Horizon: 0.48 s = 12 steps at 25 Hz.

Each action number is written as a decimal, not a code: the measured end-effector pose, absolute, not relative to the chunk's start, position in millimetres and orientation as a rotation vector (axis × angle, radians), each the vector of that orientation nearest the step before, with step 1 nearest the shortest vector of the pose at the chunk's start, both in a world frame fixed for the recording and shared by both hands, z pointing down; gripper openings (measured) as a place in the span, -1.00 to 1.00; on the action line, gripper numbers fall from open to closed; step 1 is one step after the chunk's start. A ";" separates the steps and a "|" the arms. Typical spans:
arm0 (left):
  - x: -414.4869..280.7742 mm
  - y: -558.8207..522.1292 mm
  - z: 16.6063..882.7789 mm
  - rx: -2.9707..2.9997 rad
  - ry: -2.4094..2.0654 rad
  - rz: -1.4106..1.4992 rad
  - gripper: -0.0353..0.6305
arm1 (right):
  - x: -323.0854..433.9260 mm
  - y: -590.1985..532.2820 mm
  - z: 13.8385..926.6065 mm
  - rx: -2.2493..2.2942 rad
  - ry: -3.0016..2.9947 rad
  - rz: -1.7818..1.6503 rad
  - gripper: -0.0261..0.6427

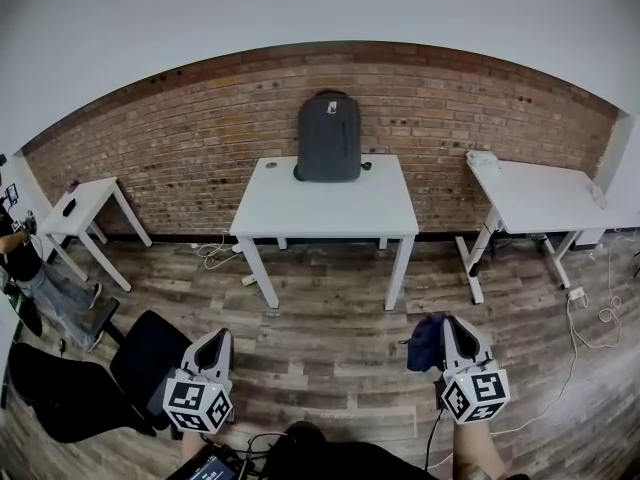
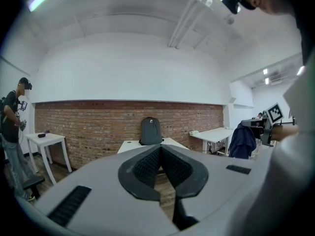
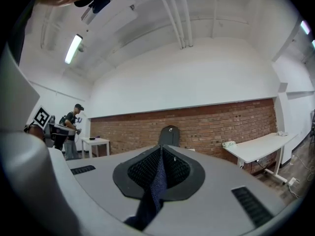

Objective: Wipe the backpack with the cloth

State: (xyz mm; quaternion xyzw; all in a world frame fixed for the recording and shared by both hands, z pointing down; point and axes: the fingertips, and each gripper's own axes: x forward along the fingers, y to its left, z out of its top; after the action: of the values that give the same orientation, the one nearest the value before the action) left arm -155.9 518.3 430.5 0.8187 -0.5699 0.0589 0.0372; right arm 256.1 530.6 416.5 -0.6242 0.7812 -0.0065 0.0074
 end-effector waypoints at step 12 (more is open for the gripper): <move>-134.6 501.8 438.4 2.491 -1.764 0.171 -0.90 | 275.4 514.2 418.0 -1.913 2.453 0.001 -0.89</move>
State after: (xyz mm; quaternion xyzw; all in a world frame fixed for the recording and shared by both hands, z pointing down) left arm -134.6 501.8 438.4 0.8142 -0.5764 0.0558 0.0422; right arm 275.4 514.2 418.0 -0.6148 0.7885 0.0002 0.0153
